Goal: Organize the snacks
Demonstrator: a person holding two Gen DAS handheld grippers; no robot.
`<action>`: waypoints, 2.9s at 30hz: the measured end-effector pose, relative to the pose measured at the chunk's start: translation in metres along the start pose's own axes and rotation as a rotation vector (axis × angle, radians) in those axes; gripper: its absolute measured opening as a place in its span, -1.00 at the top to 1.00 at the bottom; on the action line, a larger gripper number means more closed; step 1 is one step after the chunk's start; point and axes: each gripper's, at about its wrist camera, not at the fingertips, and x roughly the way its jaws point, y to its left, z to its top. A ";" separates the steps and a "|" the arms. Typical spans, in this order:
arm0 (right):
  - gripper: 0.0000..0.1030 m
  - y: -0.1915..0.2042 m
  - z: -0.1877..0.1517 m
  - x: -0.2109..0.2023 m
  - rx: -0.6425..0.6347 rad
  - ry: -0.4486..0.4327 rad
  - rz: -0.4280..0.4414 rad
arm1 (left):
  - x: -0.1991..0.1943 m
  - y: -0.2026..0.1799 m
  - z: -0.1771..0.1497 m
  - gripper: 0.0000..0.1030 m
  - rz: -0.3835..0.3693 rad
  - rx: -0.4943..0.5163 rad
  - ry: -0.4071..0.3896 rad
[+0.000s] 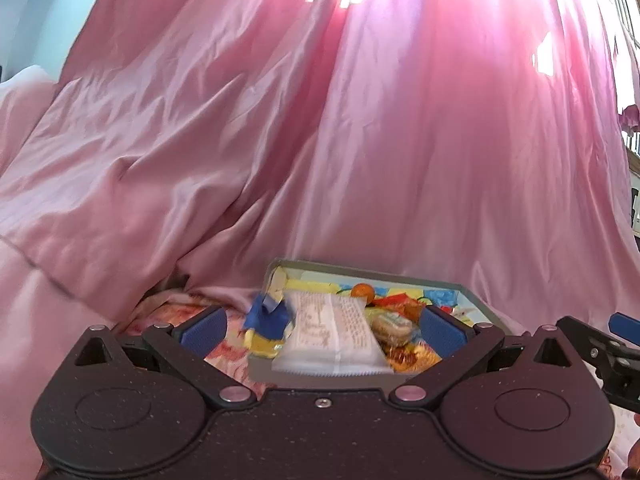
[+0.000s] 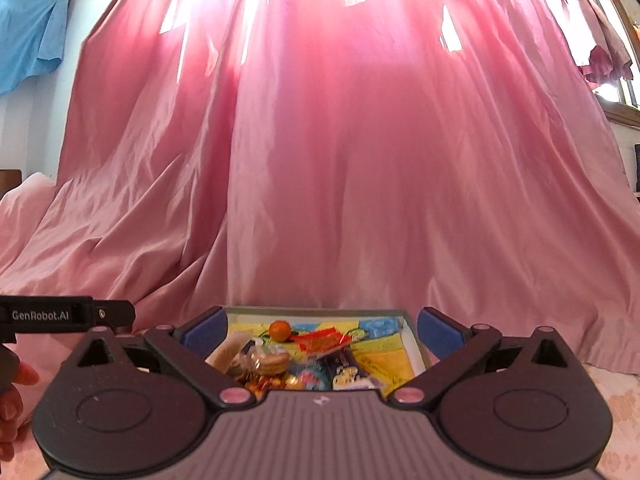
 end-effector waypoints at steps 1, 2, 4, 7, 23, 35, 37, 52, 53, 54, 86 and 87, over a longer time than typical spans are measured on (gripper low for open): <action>-1.00 0.000 -0.002 -0.005 0.000 0.002 0.002 | -0.005 0.001 -0.003 -0.99 0.004 -0.001 -0.001; -1.00 0.001 -0.005 -0.010 -0.002 0.004 0.004 | -0.009 0.003 -0.006 -0.99 0.007 -0.003 -0.002; -1.00 0.004 -0.009 -0.019 -0.008 0.011 0.006 | -0.017 0.005 -0.011 -0.99 0.012 0.002 -0.001; -1.00 0.007 -0.014 -0.030 -0.013 0.017 0.005 | -0.028 0.008 -0.019 -0.99 0.021 0.010 -0.005; -1.00 0.028 -0.047 -0.077 -0.040 0.070 0.005 | -0.071 0.030 -0.066 -0.99 0.067 0.014 0.042; -1.00 0.032 -0.068 -0.088 -0.024 0.129 -0.022 | -0.080 0.034 -0.094 -0.99 0.061 0.022 0.090; -1.00 0.032 -0.071 -0.090 -0.021 0.142 -0.026 | -0.082 0.034 -0.098 -0.99 0.060 0.026 0.095; -1.00 0.032 -0.087 -0.096 -0.018 0.183 -0.035 | -0.081 0.034 -0.114 -0.99 0.058 0.046 0.137; -1.00 0.032 -0.087 -0.096 -0.016 0.185 -0.035 | -0.081 0.034 -0.115 -0.99 0.057 0.047 0.140; -1.00 0.032 -0.088 -0.096 -0.016 0.188 -0.036 | -0.081 0.034 -0.116 -0.99 0.057 0.047 0.143; -1.00 0.033 -0.095 -0.099 -0.002 0.214 -0.038 | -0.081 0.032 -0.118 -0.99 0.057 0.051 0.154; -1.00 0.032 -0.095 -0.099 -0.002 0.215 -0.037 | -0.081 0.032 -0.119 -0.99 0.061 0.051 0.160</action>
